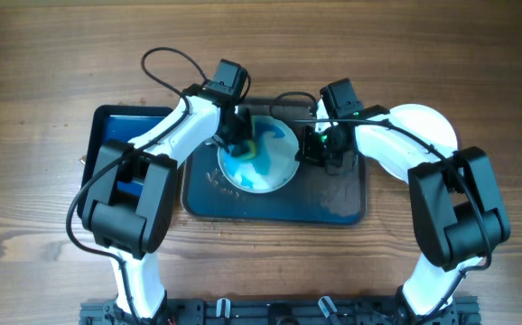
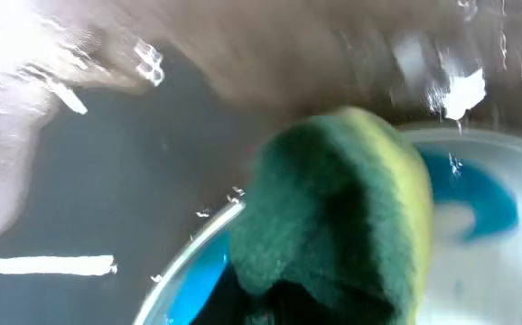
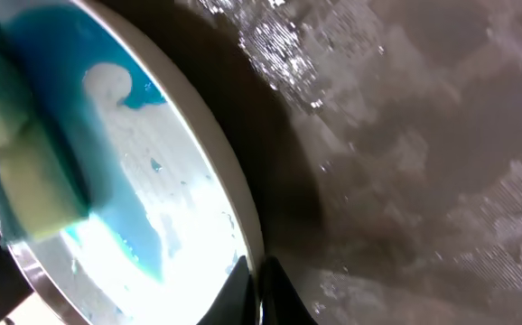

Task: Clean dirty plates on tray and stack at the side
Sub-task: 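Scrub the last plate with the sponge while the right gripper holds its rim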

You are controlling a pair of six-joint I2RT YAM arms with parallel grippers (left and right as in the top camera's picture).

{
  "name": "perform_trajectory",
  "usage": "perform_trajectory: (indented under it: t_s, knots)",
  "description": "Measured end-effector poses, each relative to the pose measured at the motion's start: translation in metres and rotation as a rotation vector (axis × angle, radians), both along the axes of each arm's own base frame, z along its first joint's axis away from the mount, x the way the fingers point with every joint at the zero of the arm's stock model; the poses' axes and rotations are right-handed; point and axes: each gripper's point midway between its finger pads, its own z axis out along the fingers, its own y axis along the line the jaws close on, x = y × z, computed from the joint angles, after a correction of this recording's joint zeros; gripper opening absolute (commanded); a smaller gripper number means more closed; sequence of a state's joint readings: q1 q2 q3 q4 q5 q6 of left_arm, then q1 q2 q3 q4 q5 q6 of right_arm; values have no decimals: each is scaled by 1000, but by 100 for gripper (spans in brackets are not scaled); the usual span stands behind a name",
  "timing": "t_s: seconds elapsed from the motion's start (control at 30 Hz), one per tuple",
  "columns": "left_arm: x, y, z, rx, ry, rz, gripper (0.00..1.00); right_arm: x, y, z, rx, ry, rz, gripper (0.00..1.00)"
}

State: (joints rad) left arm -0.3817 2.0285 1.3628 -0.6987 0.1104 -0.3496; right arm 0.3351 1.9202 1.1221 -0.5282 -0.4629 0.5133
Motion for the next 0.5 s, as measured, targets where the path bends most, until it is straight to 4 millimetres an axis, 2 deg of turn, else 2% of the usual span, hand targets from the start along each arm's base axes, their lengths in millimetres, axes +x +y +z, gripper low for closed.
perform_trajectory:
  t_s: [0.1,0.17,0.27,0.37,0.5]
  knots:
    - [-39,-34,5,-177,110,-269,4,0,-2,0,-2,0,5,4]
    - [-59,-57,8,-283,146,-385,4,0,-2,0,-2,0,6,4]
    - [-79,-90,13,-405,148,-527,4,0,-2,0,-2,0,6,4]
    - [-66,-98,14,-421,78,-541,4,0,-2,0,-3,0,6,4]
    - [-21,-83,5,-277,-51,-382,4,0,-3,0,-2,-2,4,4]
